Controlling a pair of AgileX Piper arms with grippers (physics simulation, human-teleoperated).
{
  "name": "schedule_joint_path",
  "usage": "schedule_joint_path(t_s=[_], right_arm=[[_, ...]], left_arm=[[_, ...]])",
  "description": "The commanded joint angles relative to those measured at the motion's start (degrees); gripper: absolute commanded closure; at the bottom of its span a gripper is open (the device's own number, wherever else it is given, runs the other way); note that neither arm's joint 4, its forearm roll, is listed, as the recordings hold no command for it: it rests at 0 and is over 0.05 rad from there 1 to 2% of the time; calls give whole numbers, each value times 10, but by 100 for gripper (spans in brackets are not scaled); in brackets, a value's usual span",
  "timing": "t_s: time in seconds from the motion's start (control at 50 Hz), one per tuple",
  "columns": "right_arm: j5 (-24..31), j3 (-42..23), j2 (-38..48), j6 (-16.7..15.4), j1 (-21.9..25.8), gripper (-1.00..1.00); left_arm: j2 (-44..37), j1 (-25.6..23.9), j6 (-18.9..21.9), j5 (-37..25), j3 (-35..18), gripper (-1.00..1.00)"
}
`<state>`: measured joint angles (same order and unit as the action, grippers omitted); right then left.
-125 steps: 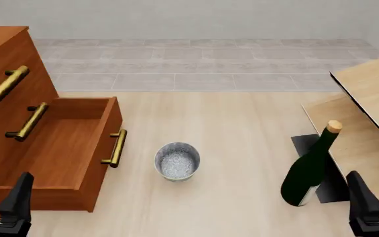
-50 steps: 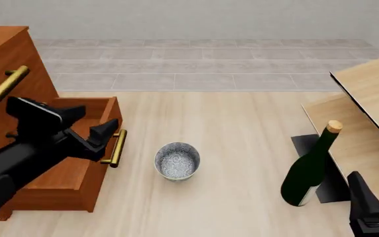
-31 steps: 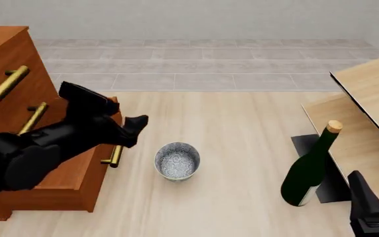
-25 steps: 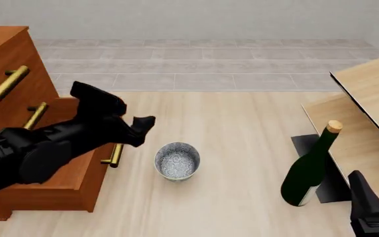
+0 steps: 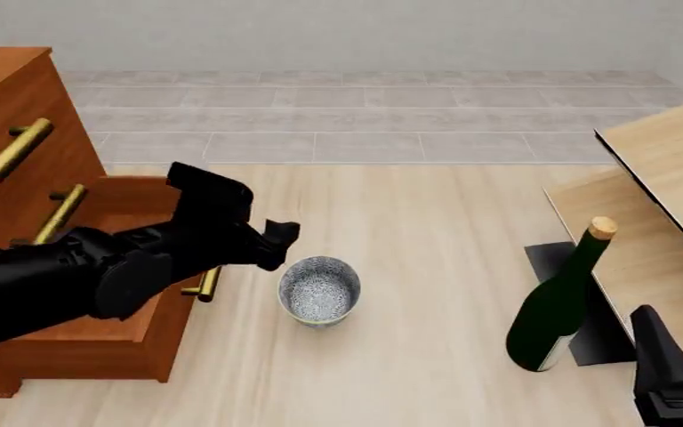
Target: Put the bowl on top of the cabinet.
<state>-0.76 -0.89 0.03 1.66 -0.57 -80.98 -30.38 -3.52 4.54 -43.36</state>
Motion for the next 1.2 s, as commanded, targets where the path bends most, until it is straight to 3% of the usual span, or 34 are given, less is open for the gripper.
schedule_joint_path(t_s=[0.02, 1.2], right_arm=[[-3, 1, 0, 2, -1, -100], [-8, 1, 0, 5, 0, -100]], left_arm=[[-38, 0, -21, 28, 13, -100], [-192, -9, -93, 98, 2, -100]])
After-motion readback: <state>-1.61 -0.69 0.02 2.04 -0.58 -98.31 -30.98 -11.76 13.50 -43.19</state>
